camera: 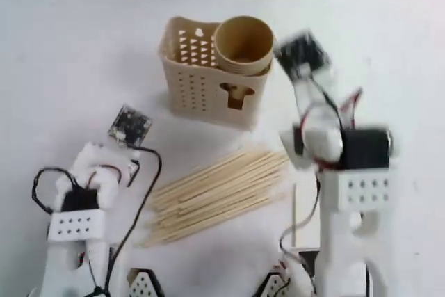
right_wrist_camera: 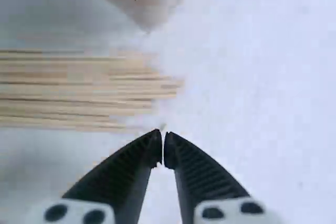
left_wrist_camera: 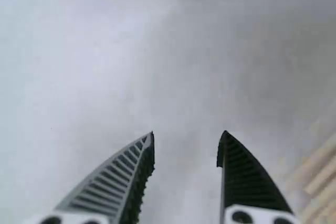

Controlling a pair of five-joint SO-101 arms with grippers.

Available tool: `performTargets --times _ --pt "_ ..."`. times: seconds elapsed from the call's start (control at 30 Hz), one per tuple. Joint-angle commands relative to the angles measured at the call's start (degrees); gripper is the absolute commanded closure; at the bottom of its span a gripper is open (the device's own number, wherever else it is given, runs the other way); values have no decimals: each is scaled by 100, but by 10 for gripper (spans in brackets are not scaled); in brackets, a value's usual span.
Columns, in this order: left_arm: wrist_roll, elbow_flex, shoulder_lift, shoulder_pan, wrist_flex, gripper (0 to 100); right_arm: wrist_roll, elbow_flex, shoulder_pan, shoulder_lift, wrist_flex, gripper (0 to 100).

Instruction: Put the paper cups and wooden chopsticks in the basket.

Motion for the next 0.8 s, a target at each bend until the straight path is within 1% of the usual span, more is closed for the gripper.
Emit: performTargets --times 0.0,0.03,0.1,0.17,0.2,0.23,0.3,0.4,0.47,0.63,0.77 --pt "-167 -2312 57 602 2593 797 316 2145 338 -1332 -655 983" --pt "-176 -2725 136 787 3112 797 510 2523 470 -1622 -892 982" --pt "-264 -3411 303 1297 4035 797 879 2927 1042 -2132 -1147 982" --pt "-360 -3684 444 1991 4563 797 1073 3279 1402 -2404 -1323 982" --pt "-352 -3675 505 2360 4589 797 1169 3490 1534 -2431 -1455 982" --pt "-299 -3631 567 2659 4510 797 1240 3754 1622 -2413 -1631 982" --pt "26 -3473 778 3073 4097 797 1257 4334 1684 -2325 -2176 982" --pt "352 -3209 1349 3451 3332 800 1257 5055 1789 -2193 -2905 982" --pt "466 -3121 1842 3626 2866 801 1152 5354 1886 -2211 -3178 982" --pt "510 -3473 3196 3943 1952 801 862 5697 2070 -2475 -3389 982" --pt "712 -4035 4303 4031 1732 801 791 6048 2149 -3240 -3389 982"
